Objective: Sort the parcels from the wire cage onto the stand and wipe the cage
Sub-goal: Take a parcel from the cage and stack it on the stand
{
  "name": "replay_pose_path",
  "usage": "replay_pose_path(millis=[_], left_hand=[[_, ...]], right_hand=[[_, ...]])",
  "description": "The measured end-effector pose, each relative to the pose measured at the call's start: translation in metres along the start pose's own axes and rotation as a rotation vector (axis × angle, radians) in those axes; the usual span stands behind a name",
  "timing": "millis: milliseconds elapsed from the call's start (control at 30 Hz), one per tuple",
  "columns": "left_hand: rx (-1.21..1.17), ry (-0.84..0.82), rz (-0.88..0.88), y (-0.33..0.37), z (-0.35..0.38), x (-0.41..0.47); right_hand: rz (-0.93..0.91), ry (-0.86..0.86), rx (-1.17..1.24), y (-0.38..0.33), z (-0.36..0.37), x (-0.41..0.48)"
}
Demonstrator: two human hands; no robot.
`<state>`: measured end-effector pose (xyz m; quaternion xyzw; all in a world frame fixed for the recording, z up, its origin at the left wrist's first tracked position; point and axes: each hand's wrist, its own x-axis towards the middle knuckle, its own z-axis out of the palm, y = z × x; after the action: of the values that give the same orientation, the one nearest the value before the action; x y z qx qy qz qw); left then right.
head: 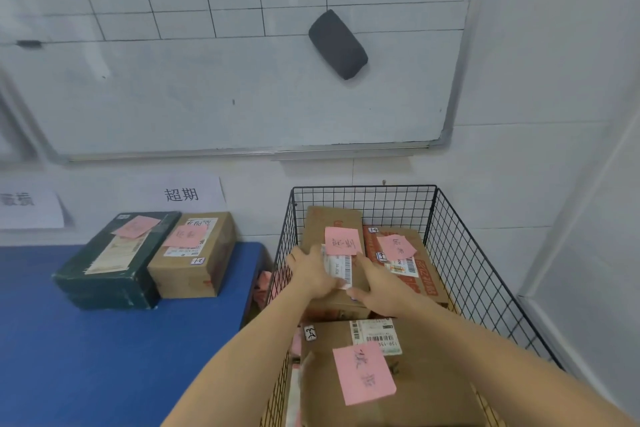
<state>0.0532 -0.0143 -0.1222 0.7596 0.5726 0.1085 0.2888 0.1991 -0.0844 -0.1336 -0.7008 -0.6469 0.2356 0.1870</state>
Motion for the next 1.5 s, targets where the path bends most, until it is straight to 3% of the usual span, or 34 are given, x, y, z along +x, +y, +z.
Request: replay_pose_path(millis=[500, 633, 900, 1100, 1300, 1500], left_hand=[[-0.106, 0.159, 0.189, 0.042, -0.041, -0.065], [-0.054, 0.058, 0.239, 0.034, -0.031, -0.09], [-0.045, -0.124, 0.258, 0.011, -0.01, -0.128], [-0.19, -0.224, 0.207, 0.008, -0.005, -0.138], [-0.297, -0.256, 0.092, 0.004, 0.005, -0.132], [-0.319, -0.245, 0.1, 0.007, 0.0, -0.132]], right_hand=[[-0.129, 0.251, -0.142, -0.041, -0.071, -0.069], [-0.142, 0.232, -0.167, -0.046, -0.07, -0.098], [0.003, 0.095, -0.148, -0.044, -0.037, -0.137], [0.069, 0.135, -0.158, -0.035, -0.029, -0.139], [0.006, 0.183, -0.16, -0.035, -0.033, -0.137], [-0.03, 0.263, -0.183, -0.037, -0.044, -0.135]])
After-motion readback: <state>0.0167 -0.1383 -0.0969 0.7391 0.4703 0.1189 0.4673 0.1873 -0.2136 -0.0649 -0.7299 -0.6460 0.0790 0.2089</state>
